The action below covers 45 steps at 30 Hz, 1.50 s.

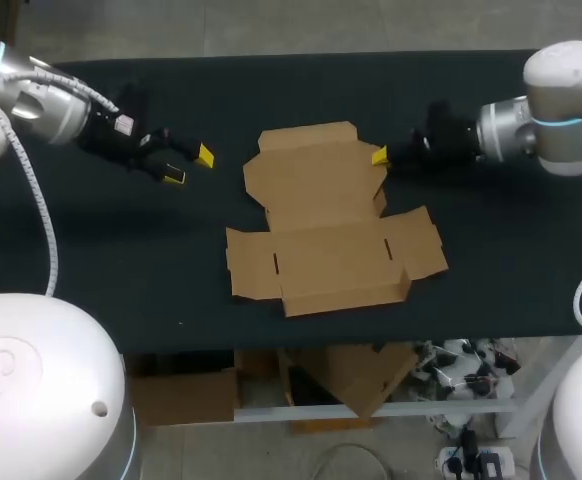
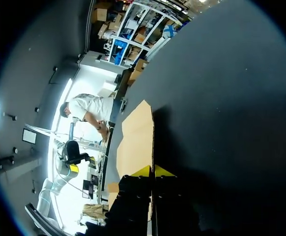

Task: Assemble the packaging by folding the flat box into shape, placing the metal phone stand inside, and closing the box properly

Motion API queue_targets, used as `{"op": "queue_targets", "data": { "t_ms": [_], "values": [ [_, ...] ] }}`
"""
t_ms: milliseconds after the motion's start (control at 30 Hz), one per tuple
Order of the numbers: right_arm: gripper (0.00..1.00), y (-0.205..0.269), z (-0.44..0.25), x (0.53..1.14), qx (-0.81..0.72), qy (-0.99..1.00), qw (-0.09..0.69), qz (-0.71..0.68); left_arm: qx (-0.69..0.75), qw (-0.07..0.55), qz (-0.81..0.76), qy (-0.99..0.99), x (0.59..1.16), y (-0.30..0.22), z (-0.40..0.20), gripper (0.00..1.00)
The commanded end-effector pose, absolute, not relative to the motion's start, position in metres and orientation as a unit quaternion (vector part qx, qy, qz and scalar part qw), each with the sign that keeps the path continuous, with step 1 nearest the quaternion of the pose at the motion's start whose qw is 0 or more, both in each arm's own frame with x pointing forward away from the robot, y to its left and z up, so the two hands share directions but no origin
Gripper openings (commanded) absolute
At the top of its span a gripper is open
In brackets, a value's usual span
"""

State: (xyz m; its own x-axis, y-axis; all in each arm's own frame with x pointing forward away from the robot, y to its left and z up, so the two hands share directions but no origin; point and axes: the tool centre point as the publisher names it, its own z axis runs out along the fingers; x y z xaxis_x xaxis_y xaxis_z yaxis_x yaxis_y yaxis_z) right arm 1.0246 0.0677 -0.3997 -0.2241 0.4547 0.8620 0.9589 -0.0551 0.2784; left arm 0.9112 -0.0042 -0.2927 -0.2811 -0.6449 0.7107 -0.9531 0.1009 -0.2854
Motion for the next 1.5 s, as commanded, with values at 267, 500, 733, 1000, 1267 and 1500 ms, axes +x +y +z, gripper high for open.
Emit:
{"op": "queue_targets", "data": {
  "t_ms": [267,500,733,1000,1267,1500],
  "values": [
    [0.00,0.060,-0.369,1.012,-0.527,-0.635,0.222,-0.518,0.546,0.231,0.370,-0.715,0.925,-0.006,-0.295,1.00],
    [0.00,0.053,-0.348,1.008,-0.488,-0.633,0.209,-0.563,0.532,0.244,0.393,-0.709,0.934,-0.008,-0.295,1.00],
    [0.00,0.050,-0.335,1.008,-0.473,-0.639,0.209,-0.570,0.531,0.243,0.396,-0.709,0.935,-0.010,-0.295,1.00],
    [0.00,0.050,-0.335,1.008,-0.473,-0.639,0.209,-0.570,0.531,0.243,0.396,-0.709,0.935,-0.010,-0.295,1.00],
    [0.00,0.050,-0.333,1.011,-0.467,-0.636,0.204,-0.579,0.531,0.243,0.396,-0.709,0.935,-0.010,-0.295,1.00],
    [0.00,0.046,-0.317,1.012,-0.444,-0.622,0.187,-0.617,0.507,0.203,0.453,-0.704,0.946,-0.020,-0.295,1.00]
  ]
}}
